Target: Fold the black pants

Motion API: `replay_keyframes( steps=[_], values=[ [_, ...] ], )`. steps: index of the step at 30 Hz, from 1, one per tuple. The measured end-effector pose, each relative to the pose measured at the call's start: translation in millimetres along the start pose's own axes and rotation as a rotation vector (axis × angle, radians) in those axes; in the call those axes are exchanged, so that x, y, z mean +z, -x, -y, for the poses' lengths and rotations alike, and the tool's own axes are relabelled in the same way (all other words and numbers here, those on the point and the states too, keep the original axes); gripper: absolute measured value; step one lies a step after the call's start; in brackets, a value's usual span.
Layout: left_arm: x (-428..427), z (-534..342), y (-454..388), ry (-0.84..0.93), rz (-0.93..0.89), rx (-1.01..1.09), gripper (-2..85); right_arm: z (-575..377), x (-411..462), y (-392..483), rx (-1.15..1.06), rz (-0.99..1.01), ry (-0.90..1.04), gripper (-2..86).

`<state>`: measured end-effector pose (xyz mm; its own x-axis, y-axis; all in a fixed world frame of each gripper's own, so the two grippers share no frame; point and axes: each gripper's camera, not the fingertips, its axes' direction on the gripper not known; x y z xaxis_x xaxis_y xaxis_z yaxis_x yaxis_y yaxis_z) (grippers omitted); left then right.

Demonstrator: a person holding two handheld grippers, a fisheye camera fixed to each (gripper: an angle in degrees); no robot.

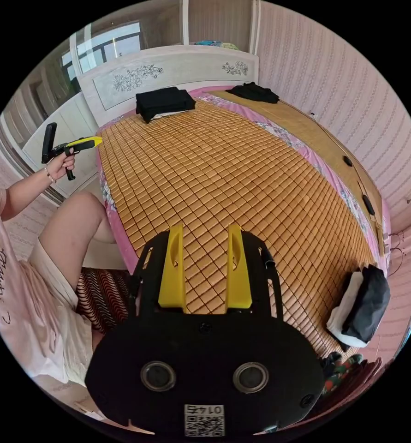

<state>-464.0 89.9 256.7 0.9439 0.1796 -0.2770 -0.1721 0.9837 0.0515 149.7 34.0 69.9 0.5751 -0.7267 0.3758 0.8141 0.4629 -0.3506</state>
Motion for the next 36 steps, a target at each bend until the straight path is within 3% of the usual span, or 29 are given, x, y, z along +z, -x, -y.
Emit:
replay_keyframes(
  steps=[3, 7, 12, 17, 23, 27, 31, 36],
  values=[
    [-15.0, -5.1, 63.4, -0.056, 0.133, -0.051, 5.1, 94.2, 65.6, 53.9, -0.088, 0.144, 0.018, 13.3],
    [-6.0, 14.6, 142.3, -0.093, 0.159, -0.177, 6.0, 222.2, 141.5, 135.3, -0.225, 0.213, 0.005, 12.2],
    [18.0, 70.2, 224.7, -0.137, 0.211, -0.253, 9.7, 344.0, 214.7, 206.1, -0.38, 0.093, -0.007, 11.0],
    [45.2, 102.4, 270.1, -0.101, 0.22, -0.298, 10.6, 434.1, 278.3, 246.3, -0.375, -0.011, -0.056, 11.6],
    [61.2, 120.7, 301.4, 0.028, 0.153, -0.35, 6.3, 476.1, 318.1, 264.4, -0.336, -0.067, -0.094, 11.1],
    [34.7, 125.4, 302.1, -0.018, 0.131, -0.31, 0.7, 481.0, 329.5, 266.4, -0.369, -0.044, -0.027, 6.6],
    [0.8, 142.4, 282.6, -0.062, 0.142, -0.225, -0.7, 477.9, 288.2, 242.6, -0.337, -0.027, -0.07, 0.5],
    [-67.2, 174.4, 256.1, -0.108, 0.136, -0.209, -1.0, 452.1, 188.2, 182.9, -0.251, -0.029, -0.189, -0.7]
  ],
)
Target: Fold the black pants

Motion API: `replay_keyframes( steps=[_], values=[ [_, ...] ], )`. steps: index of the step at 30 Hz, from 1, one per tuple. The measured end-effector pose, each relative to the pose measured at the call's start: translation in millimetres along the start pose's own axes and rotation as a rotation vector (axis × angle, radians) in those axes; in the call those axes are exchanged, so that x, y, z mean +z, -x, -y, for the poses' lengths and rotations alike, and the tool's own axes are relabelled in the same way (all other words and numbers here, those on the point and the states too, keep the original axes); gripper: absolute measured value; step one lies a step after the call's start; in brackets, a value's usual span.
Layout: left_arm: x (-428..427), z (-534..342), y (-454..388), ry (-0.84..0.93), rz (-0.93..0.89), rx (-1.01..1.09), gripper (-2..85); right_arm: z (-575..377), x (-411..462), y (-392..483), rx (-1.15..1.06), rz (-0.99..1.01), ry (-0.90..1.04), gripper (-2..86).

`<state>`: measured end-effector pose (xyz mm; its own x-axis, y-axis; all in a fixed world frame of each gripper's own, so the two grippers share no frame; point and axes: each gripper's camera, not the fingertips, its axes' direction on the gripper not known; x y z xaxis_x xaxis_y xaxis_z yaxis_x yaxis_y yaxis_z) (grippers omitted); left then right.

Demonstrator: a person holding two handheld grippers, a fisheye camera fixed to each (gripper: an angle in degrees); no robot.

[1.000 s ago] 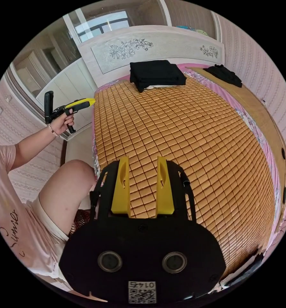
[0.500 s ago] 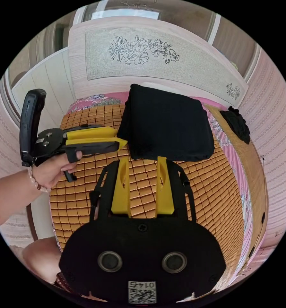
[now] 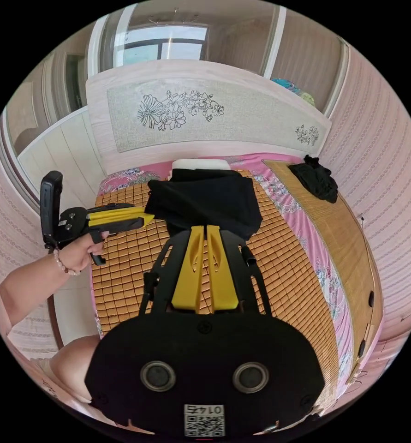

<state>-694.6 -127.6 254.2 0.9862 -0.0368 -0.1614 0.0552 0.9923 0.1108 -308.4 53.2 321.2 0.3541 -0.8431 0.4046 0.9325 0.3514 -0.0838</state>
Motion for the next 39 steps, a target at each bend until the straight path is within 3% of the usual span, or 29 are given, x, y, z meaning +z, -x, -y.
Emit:
replay_keyframes(
  steps=[5, 7, 9, 13, 17, 23, 26, 29, 32, 37, 39],
  values=[
    [-106.9, -13.5, -28.1, -0.06, -0.077, 0.101, -1.0, -118.6, -138.9, -68.1, 0.194, 0.027, -0.123, -0.8],
    [-146.6, -48.4, -43.7, -0.045, -0.148, 0.148, -1.0, -185.7, -181.2, -78.8, 0.255, 0.043, -0.141, -0.7],
    [-176.9, -121.8, -52.8, 0.06, -0.294, 0.038, -1.0, -264.2, -210.2, -76.0, 0.3, 0.016, -0.124, -0.6],
    [-186.6, -236.8, -83.4, 0.323, -0.341, -0.057, -1.0, -456.5, -204.3, -52.0, 0.527, -0.032, 0.18, -0.4],
    [-207.3, -292.6, -113.9, 0.41, -0.321, -0.139, -1.0, -577.0, -172.9, -12.3, 0.656, 0.191, 0.376, -0.6],
    [-261.9, -255.3, -145.5, 0.36, -0.257, -0.014, -1.0, -607.8, -222.6, 5.7, 0.673, 0.062, 0.259, -0.4],
    [-294.9, -248.5, -141.0, 0.324, -0.189, 0.003, -0.9, -616.2, -241.0, 4.6, 0.696, 0.099, 0.191, 0.1],
    [-295.0, -276.7, -113.4, 0.433, -0.068, -0.063, -0.4, -623.8, -226.0, 12.2, 0.664, 0.159, 0.276, 1.3],
    [-276.3, -318.5, -83.5, 0.555, -0.075, -0.248, 2.4, -617.3, -212.5, 23.6, 0.632, 0.175, 0.339, 4.1],
    [-302.3, -323.1, -60.0, 0.425, -0.14, -0.436, 4.0, -568.2, -220.4, 52.6, 0.523, 0.051, 0.271, 9.5],
    [-314.5, -307.5, -51.9, 0.385, -0.108, -0.432, 4.2, -544.4, -224.6, 67.1, 0.438, 0.134, 0.189, 12.0]
  ],
)
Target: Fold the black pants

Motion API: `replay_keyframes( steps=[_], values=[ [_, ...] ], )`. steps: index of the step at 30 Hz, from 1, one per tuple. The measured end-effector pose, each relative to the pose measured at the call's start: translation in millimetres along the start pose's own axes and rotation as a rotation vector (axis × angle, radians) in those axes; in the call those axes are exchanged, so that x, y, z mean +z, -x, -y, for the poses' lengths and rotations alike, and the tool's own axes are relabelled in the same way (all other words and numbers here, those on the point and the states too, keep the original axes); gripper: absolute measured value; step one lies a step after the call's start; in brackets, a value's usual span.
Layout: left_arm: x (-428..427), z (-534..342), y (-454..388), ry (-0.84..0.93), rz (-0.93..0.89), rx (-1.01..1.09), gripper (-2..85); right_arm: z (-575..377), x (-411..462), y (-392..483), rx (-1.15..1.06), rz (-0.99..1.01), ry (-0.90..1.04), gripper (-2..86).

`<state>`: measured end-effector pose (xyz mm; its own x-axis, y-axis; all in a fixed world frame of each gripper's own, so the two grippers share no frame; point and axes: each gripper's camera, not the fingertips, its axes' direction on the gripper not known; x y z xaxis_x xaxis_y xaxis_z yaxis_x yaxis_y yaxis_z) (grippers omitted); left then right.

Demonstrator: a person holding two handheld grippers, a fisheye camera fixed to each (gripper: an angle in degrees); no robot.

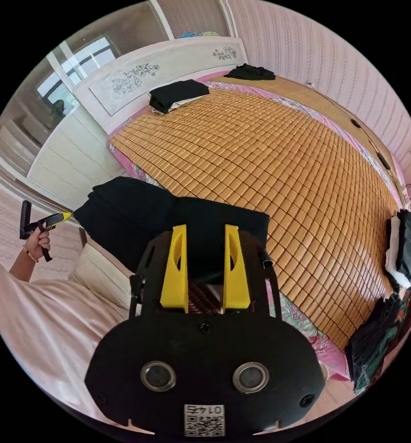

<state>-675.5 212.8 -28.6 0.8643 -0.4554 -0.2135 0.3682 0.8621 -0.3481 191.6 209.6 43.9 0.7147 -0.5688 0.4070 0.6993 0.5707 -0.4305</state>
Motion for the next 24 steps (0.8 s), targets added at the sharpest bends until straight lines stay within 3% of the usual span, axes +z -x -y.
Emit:
replay_keyframes(
  steps=[4, 8, 12, 16, 20, 24],
  values=[
    [-4.0, 25.7, -15.0, -0.042, 0.051, 0.056, 5.4, 35.0, 10.3, 66.0, -0.265, 0.164, -0.007, 13.6],
    [42.1, 53.3, -40.6, 0.119, -0.014, 0.169, 10.6, 60.5, 61.5, 134.7, -0.445, 0.25, 0.136, 15.1],
    [88.6, 66.6, -52.3, 0.286, -0.025, 0.187, 13.4, 58.9, 97.9, 148.0, -0.443, 0.225, 0.242, 14.5],
    [88.1, 67.0, -61.2, 0.265, -0.008, 0.218, 12.7, 48.5, 84.9, 114.9, -0.321, 0.368, 0.252, 7.7],
    [84.2, 69.3, -59.8, 0.26, -0.031, 0.2, 12.2, 34.2, 54.2, 103.0, -0.369, 0.317, 0.229, 3.0],
    [77.8, 77.0, -72.2, 0.224, 0.027, 0.266, 12.4, 22.8, 3.6, 65.9, -0.281, 0.308, 0.138, 2.2]
  ],
)
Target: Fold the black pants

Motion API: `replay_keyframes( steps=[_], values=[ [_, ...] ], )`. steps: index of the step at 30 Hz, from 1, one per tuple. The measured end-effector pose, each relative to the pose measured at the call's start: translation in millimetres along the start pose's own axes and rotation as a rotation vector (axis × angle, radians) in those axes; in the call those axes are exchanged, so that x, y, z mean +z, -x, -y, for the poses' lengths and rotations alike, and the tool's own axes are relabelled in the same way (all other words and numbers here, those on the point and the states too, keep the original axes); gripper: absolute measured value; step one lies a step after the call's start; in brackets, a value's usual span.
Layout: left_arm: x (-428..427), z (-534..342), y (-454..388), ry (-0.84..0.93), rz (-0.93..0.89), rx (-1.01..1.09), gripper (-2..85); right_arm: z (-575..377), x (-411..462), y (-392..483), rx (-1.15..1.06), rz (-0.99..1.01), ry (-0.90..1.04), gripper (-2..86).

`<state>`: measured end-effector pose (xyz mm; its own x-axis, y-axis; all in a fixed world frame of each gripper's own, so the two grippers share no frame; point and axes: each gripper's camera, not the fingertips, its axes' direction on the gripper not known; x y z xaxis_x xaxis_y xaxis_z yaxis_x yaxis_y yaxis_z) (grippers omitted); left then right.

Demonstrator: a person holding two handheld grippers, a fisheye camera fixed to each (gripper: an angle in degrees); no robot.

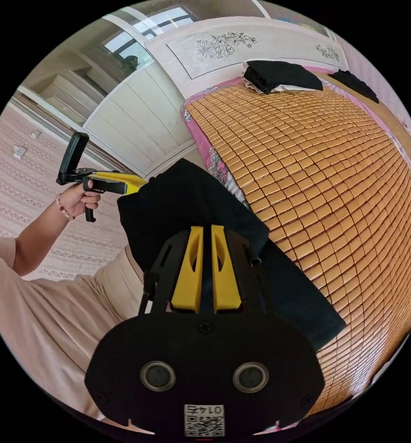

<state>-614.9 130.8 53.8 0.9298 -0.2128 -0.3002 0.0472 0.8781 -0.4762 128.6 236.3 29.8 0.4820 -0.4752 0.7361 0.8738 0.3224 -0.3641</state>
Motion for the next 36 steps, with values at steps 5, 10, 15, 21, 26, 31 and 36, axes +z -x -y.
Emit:
replay_keyframes(
  steps=[5, 10, 15, 21, 26, 31, 36],
  values=[
    [30.6, 30.9, -3.4, 0.141, 0.029, 0.012, 14.9, -86.8, -113.0, -39.6, 0.18, -0.043, -0.23, 1.9],
    [64.6, 35.1, -12.4, 0.286, 0.004, 0.095, 8.7, -189.2, -220.1, -70.0, 0.387, -0.118, -0.45, 1.9],
    [35.9, 37.3, -39.8, 0.21, 0.053, 0.21, 2.3, -276.9, -318.1, -79.7, 0.541, -0.283, -0.655, 1.8],
    [-38.8, 93.5, -88.3, -0.075, -0.058, 0.322, 0.7, -326.3, -414.0, -98.9, 0.633, -0.378, -0.873, 1.8],
    [-132.9, 124.5, -99.9, -0.411, -0.108, 0.359, 1.1, -352.9, -476.4, -102.6, 0.579, -0.432, -1.101, 2.1],
    [-168.8, 93.0, -59.4, -0.609, -0.016, 0.364, 3.3, -397.4, -461.2, -103.0, 0.613, -0.576, -1.059, 3.5],
    [-79.1, 51.8, 59.1, -0.405, 0.098, -0.041, 5.1, -449.8, -353.9, -144.5, 0.915, -0.468, -0.784, 2.3]
  ],
)
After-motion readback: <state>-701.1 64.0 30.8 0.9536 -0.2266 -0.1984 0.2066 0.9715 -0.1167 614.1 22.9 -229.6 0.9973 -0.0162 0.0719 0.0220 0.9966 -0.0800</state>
